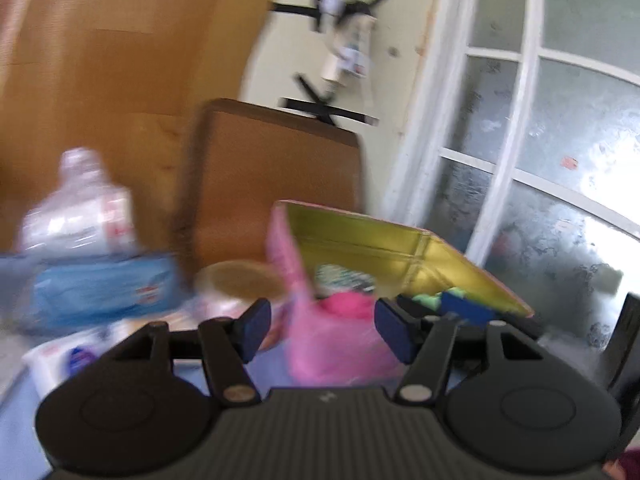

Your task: Organize soft objects

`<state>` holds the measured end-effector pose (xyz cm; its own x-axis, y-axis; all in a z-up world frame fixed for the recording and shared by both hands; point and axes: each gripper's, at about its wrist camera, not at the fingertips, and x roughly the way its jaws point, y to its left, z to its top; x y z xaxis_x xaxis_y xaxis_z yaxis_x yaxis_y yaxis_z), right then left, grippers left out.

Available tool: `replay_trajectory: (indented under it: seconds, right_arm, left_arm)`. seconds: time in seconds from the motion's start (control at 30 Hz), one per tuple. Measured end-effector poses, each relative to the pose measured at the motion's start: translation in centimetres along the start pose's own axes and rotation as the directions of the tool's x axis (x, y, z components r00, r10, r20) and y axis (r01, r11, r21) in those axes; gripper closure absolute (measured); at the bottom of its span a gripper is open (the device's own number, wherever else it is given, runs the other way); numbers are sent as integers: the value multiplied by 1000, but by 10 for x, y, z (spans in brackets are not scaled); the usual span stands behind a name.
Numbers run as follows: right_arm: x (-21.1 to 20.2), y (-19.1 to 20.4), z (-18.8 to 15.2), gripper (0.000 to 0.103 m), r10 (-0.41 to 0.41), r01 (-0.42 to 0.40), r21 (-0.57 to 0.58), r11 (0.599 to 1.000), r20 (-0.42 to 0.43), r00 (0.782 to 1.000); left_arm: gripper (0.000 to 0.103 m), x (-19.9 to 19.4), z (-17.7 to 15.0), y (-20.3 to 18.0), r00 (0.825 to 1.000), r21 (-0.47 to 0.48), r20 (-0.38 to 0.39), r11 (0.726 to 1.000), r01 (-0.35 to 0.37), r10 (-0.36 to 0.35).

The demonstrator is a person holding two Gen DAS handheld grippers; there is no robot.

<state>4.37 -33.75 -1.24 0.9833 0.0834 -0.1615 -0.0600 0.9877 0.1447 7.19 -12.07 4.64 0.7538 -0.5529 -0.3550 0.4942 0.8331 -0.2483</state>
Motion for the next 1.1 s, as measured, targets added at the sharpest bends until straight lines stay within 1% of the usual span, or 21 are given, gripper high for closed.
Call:
replay_trajectory:
  seconds: [0.07,0.13,0.2,0.23,0.27,0.33,0.37,0.4,0.43,0.47,0.53,0.63,0.7,0.8,0.83,0.87,0.9,0.97,1.03,1.1]
  right_arm:
    - [-8,15,0,42,56,-56,-16,998,11,998]
    - [-11,33,0,43,128,-128,-47,991,-9,992]
    - [-9,54,-1,45,199,-203,-83,976,-50,979]
    - [-6,66,-3,47,232,-240,-100,966,-81,969]
    - [-2,75,-4,52,256,-269,-114,956,-113,960]
    - [12,93,-8,56,285,-311,-131,941,-182,941]
    - [19,101,-9,57,280,-312,-143,939,-207,938]
    - [29,107,-10,57,261,-300,-155,941,-229,938]
    - [39,110,-11,57,234,-281,-162,946,-256,938]
    - [48,111,-12,57,218,-267,-147,953,-284,934]
    - [65,106,-11,57,210,-245,-70,967,-328,921]
    - [78,103,-10,56,168,-189,-30,981,-345,923]
    - [81,104,-12,57,160,-180,-20,984,-363,918]
    - [86,109,-17,57,159,-182,-28,983,-375,913]
    - [89,110,-19,61,167,-188,-17,982,-382,909]
    - [91,108,-20,87,183,-198,2,980,-394,901]
    - [91,106,-20,96,196,-206,19,978,-398,896]
    - [88,103,-18,96,215,-219,35,975,-379,900]
    - [79,104,-17,96,213,-224,13,975,-357,910]
    - [71,106,-18,97,218,-234,-5,972,-346,913]
  left_arm:
    - [42,-25,-12,26,998,-30,6,998,-60,60]
    - [42,-47,-23,55,987,-58,2,986,-158,158]
    - [42,-62,-34,82,970,-100,-16,965,-244,244]
    - [42,-67,-38,93,962,-126,-24,953,-274,274]
    - [42,-73,-43,105,955,-159,-29,941,-297,296]
    - [42,-80,-51,118,948,-197,-32,928,-318,318]
    - [43,-82,-54,123,947,-219,-34,922,-319,320]
    - [43,-86,-54,128,955,-249,-22,923,-292,296]
    - [42,-88,-54,128,958,-251,-4,927,-279,287]
    - [42,-90,-55,126,958,-241,4,930,-278,287]
    - [42,-87,-55,120,962,-209,16,942,-262,271]
    - [41,-88,-55,113,965,-159,36,955,-250,258]
    - [41,-88,-56,110,967,-147,40,959,-244,252]
    - [41,-86,-55,112,970,-160,38,959,-233,242]
    - [41,-87,-55,113,970,-165,37,959,-231,240]
    - [41,-87,-55,114,970,-169,37,959,-229,239]
    - [41,-87,-55,114,970,-171,37,958,-230,240]
    - [41,-87,-55,113,970,-171,37,958,-232,242]
    - [41,-87,-55,113,969,-172,36,957,-234,244]
    - [41,-87,-56,114,969,-174,35,956,-236,245]
